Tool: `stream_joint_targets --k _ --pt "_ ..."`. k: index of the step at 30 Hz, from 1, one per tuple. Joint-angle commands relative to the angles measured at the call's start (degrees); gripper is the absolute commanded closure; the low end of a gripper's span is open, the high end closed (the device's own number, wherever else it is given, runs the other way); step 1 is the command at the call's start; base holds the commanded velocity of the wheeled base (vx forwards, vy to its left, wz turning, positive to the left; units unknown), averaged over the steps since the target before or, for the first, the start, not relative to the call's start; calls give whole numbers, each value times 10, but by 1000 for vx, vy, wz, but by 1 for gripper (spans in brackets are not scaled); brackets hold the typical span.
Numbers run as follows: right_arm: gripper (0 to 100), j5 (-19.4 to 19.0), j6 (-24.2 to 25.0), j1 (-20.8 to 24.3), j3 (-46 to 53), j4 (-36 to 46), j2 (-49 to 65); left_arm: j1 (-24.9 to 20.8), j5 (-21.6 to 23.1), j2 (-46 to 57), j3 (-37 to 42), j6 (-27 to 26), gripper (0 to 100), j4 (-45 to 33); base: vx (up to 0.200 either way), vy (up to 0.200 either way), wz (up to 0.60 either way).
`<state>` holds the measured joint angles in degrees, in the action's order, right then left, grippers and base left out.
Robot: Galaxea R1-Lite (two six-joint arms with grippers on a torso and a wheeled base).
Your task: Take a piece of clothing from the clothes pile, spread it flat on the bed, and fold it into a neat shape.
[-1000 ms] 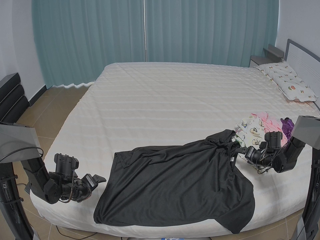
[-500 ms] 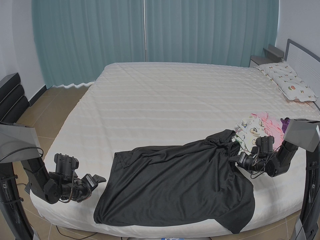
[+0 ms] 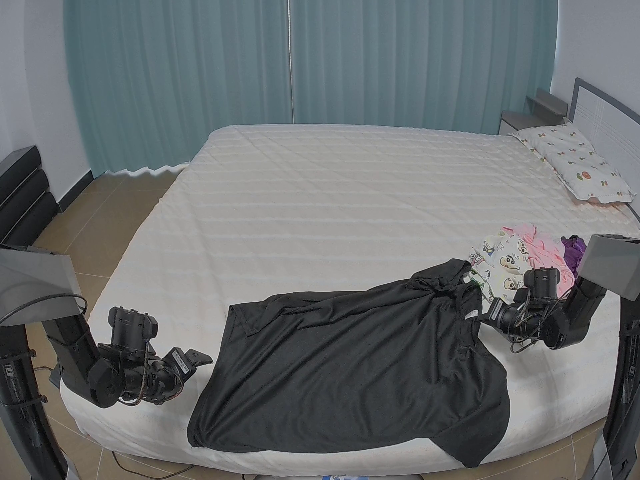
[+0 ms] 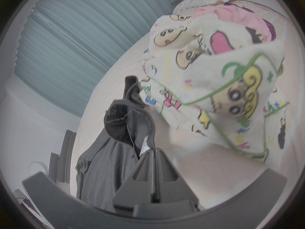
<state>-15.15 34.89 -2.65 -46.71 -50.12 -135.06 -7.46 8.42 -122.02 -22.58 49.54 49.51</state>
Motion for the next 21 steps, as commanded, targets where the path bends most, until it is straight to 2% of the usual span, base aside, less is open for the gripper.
stream_joint_targets --k 1,5,6,11,18,21 --pt "100 -1 -1 -13 2 1 16 1 0 -1 0 0 0 0 0 0 0" --pt "100 -1 -3 -14 4 -1 13 0 -1 -1 0 0 0 0 0 0 0" --pt "0 -1 -3 -16 1 -1 13 0 0 -1 0 0 0 0 0 0 0" --pt "0 -5 -3 -22 4 -2 13 0 -1 -1 0 0 0 0 0 0 0" --pt "0 -29 -2 -9 18 -2 5 0 0 -1 0 0 0 0 0 0 0" --pt "0 -27 -3 4 17 -3 -10 0 -1 -1 0 0 0 0 0 0 0"
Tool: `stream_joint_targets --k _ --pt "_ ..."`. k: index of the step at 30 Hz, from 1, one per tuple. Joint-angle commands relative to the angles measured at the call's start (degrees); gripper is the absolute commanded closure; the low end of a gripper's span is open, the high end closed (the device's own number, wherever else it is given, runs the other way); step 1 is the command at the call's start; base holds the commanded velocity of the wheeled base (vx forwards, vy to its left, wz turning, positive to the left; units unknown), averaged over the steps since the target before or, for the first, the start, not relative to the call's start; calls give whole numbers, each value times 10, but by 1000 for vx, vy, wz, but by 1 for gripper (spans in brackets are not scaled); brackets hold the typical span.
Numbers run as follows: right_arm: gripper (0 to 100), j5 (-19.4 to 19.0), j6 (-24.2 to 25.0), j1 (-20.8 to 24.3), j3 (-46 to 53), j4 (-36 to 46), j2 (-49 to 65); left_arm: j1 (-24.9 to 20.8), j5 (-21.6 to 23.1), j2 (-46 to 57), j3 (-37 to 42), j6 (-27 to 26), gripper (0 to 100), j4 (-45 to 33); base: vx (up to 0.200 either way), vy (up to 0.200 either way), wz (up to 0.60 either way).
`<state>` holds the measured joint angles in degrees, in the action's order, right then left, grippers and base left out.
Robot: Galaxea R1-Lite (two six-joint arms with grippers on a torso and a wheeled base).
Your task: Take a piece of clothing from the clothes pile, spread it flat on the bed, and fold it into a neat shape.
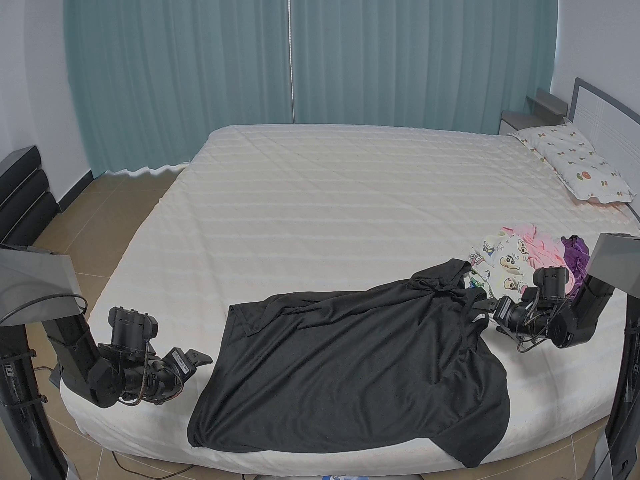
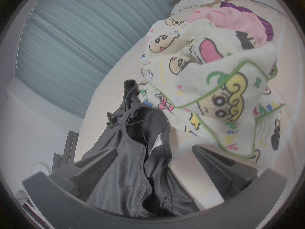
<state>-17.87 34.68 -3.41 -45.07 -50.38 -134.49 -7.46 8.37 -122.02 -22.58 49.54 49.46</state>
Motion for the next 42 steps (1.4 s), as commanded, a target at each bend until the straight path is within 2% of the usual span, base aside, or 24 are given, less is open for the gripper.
stream_joint_targets --k 1,2,3,10,22,29,30,36,42 --pt "0 1 -1 15 -1 -1 -20 1 0 -1 0 0 0 0 0 0 0" --pt "0 2 -1 19 -2 -1 -24 0 0 -1 0 0 0 0 0 0 0" --pt "100 4 -2 23 -4 0 -31 0 0 -1 0 0 0 0 0 0 0" --pt "100 6 -20 24 0 5 -32 0 0 -2 -1 -1 0 1 0 0 0" --pt "100 6 -54 -39 24 2 3 0 0 -2 -4 0 0 -2 0 0 0" --pt "100 3 -67 -46 19 1 -4 0 0 -2 -4 0 0 -2 0 0 0" --pt "0 3 -67 -49 14 2 -4 0 0 -2 -4 0 0 -2 0 0 0" --pt "0 0 -64 -67 23 0 7 0 0 -2 -3 0 0 -2 0 0 0" --pt "0 3 -48 -59 116 -2 70 0 0 -2 4 -2 0 2 0 0 0"
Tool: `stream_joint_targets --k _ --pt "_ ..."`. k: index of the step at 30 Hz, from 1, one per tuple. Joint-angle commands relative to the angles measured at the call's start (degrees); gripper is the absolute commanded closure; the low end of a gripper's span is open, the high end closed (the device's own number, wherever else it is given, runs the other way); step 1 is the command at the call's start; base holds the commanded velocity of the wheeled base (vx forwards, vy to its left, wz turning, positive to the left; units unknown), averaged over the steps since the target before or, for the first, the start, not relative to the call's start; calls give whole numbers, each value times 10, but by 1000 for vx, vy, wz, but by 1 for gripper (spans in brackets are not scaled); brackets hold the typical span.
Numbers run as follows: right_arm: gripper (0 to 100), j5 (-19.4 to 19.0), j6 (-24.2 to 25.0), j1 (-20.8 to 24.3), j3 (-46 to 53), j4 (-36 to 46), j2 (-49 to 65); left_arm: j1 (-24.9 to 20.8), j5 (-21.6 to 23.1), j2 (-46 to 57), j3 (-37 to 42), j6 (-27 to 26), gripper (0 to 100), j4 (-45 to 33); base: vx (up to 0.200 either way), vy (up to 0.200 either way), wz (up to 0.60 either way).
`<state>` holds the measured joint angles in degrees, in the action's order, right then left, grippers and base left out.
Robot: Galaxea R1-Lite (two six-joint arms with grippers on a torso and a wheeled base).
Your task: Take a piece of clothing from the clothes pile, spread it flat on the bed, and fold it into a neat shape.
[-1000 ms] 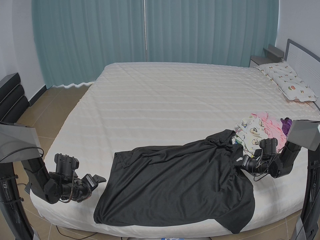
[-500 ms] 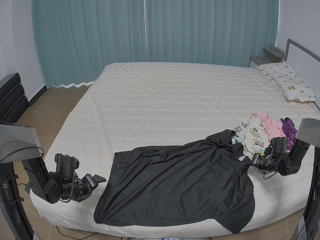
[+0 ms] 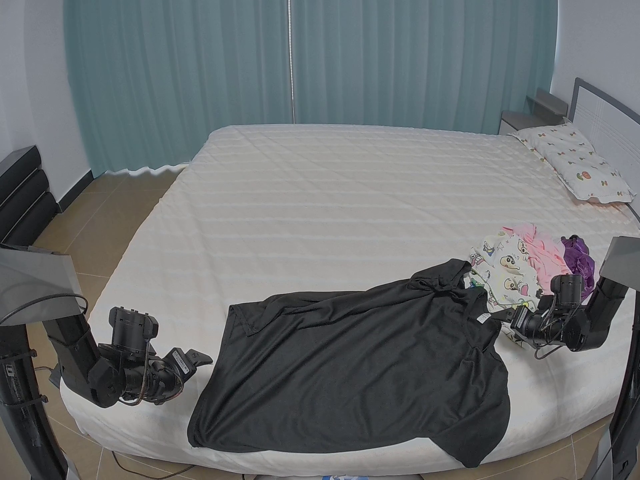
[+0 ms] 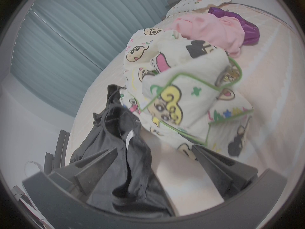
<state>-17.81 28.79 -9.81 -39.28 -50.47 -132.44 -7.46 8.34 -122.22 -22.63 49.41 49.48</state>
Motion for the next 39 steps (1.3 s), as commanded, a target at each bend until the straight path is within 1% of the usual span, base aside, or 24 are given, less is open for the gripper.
stream_joint_targets --k 1,2,4,6,7,9,11,13,16,17,19,21,25,26,28,32,33,35,39 --pt "0 2 11 5 58 -1 50 0 0 1 5 -1 0 2 0 0 0" --pt "0 3 51 16 116 -9 91 -2 0 1 7 -4 0 2 0 0 0" --pt "0 1 85 16 149 -20 112 -3 0 2 7 -4 0 2 0 0 0" --pt "0 1 85 16 149 -20 112 -3 0 2 7 -4 0 2 0 0 0" --pt "0 0 98 16 184 -43 118 -3 1 4 6 -3 0 3 0 0 0" --pt "0 -7 104 16 218 -104 104 -4 0 10 4 2 0 3 0 0 0" --pt "0 -7 105 17 226 -127 95 -4 0 14 3 4 0 2 0 0 0" --pt "0 -9 105 21 248 -169 84 -5 -1 16 -1 25 0 2 0 0 0" --pt "0 -16 115 24 266 -199 68 -10 0 22 -3 39 0 4 0 0 0" --pt "0 -16 115 24 266 -199 68 -10 0 22 -3 39 0 4 0 0 0" --pt "0 -23 143 27 267 -228 59 -10 0 20 -3 38 0 4 0 0 0" --pt "0 -22 153 27 267 -244 52 -10 0 17 -3 38 0 4 0 0 0" --pt "0 -18 157 15 263 -283 46 -10 1 16 1 38 0 4 0 0 0" --pt "0 -17 157 2 257 -288 44 -10 1 15 0 39 0 4 0 0 0" --pt "0 -17 158 -9 232 -285 24 -10 2 15 -1 42 0 4 0 0 0" --pt "0 -12 168 -10 204 -292 -12 -10 10 17 -1 53 0 4 0 0 0" --pt "0 1 172 -9 194 -292 -16 -10 12 20 -2 63 0 4 0 0 0" --pt "0 12 173 -8 185 -292 -18 -10 12 22 -2 67 0 4 0 0 0" --pt "0 15 204 -9 194 -294 -8 -12 11 22 -11 67 0 5 0 0 0"
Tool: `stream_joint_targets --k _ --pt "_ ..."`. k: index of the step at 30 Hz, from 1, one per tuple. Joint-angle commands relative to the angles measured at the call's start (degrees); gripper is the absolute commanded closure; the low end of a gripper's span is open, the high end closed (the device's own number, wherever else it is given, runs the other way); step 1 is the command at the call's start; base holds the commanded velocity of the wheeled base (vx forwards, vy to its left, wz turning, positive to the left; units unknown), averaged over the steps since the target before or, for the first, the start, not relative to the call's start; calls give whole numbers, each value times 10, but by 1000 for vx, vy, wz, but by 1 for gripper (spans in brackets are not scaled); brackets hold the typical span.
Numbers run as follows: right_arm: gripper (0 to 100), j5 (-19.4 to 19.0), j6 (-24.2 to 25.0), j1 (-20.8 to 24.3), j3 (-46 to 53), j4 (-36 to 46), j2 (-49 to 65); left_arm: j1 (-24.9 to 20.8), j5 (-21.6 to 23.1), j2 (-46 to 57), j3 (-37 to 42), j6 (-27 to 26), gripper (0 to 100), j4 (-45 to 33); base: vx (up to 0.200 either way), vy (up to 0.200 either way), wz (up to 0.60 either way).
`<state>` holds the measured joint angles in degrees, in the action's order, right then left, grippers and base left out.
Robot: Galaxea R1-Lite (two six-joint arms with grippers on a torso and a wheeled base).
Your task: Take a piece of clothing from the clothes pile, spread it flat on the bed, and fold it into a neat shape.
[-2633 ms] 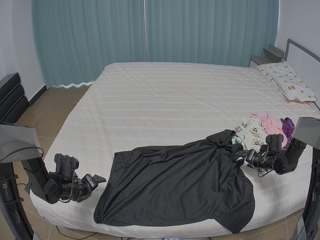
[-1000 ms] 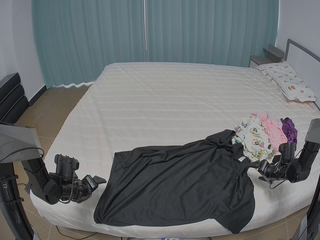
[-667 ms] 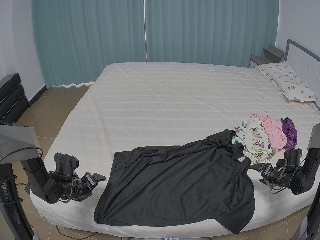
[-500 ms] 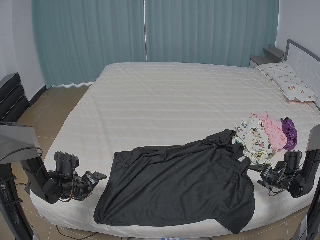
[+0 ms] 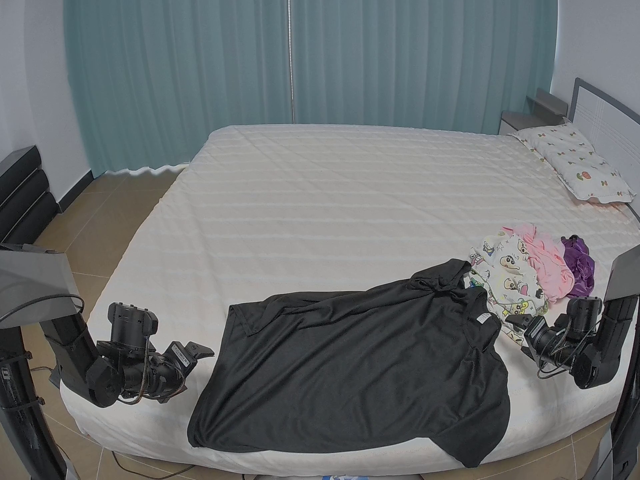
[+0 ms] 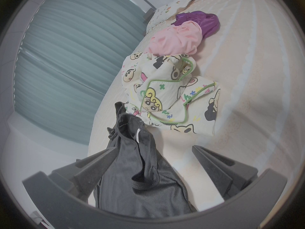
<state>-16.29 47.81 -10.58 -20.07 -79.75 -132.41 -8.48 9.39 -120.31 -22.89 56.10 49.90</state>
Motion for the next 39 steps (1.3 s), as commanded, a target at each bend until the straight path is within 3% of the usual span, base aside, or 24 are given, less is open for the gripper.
stream_joint_targets --k 1,13,39 --pt "0 -1 24 -1 7 -2 -2 -1 -3 3 -19 -1 0 0 0 0 0" --pt "0 -9 33 -1 20 -19 0 -17 -11 10 -57 -9 0 -12 0 0 0" --pt "0 -9 33 2 26 -27 -3 -36 -12 -12 -35 -6 0 5 -23 0 0"
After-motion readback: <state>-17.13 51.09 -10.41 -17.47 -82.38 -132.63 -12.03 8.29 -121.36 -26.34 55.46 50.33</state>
